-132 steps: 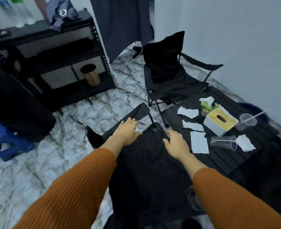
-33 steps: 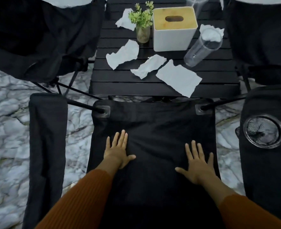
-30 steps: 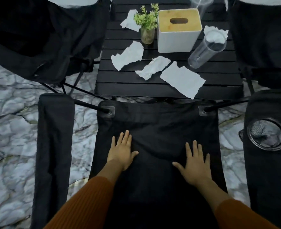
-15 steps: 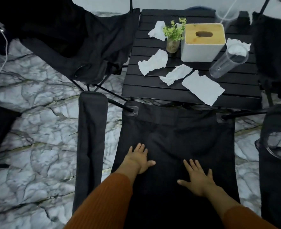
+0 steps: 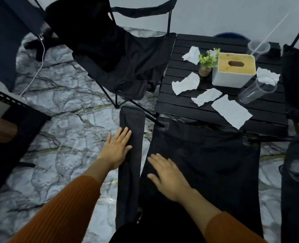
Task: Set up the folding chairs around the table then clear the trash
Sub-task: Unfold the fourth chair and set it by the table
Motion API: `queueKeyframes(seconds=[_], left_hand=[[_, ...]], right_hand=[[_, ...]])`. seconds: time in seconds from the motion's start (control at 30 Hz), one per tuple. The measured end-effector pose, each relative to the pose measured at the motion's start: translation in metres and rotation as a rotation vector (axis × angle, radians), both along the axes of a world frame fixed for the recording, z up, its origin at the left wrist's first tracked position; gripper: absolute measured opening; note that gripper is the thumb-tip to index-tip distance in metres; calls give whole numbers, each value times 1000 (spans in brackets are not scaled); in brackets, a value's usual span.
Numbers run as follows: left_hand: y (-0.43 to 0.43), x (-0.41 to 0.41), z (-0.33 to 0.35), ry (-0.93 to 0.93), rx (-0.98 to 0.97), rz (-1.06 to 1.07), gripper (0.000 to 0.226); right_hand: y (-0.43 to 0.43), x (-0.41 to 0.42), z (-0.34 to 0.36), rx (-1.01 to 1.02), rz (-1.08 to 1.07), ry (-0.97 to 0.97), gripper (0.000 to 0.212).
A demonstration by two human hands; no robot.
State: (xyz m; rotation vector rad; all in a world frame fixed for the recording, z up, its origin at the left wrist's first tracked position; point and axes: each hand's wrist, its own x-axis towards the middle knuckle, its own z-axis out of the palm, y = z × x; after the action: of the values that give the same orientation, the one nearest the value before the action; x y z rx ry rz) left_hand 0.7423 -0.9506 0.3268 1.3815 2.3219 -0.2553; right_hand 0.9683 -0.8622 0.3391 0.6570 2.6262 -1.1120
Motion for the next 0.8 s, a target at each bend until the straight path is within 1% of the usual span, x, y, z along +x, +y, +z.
queueKeyframes(seconds=[0.07, 0.1, 0.17, 0.23, 0.3, 0.43, 0.47, 0.6, 0.7, 0.8], left_hand=[[1, -19, -10, 10, 8, -77, 75], [2, -25, -13, 11, -8, -111, 76], [1, -30, -23, 10, -58, -163, 69], [-3, -32, -29, -5, -102, -189, 66], [-3, -37, -30, -15, -103, -215, 67], [16, -60, -27, 33, 65, -225, 73], [22, -66, -28, 56, 70, -216, 74], [30, -72, -37, 97, -58, -203, 76], [31, -66, -30, 36, -60, -162, 75], [34, -61, -5, -61, -4, -95, 68]], right_hand=[[-21, -23, 1, 4, 145, 73, 61], [-30, -30, -4, 7, 211, 56, 63], [-42, -35, -17, 11, 285, -47, 75], [-46, -37, -26, -1, 298, -132, 83], [-44, -42, -30, 2, 283, -162, 84], [-37, -65, -33, 85, 197, -199, 83], [-35, -73, -35, 117, 173, -202, 81], [-36, -87, -40, 158, 139, -274, 79], [-38, -91, -32, 127, 119, -322, 76], [-37, -100, -8, 54, -11, -267, 62]])
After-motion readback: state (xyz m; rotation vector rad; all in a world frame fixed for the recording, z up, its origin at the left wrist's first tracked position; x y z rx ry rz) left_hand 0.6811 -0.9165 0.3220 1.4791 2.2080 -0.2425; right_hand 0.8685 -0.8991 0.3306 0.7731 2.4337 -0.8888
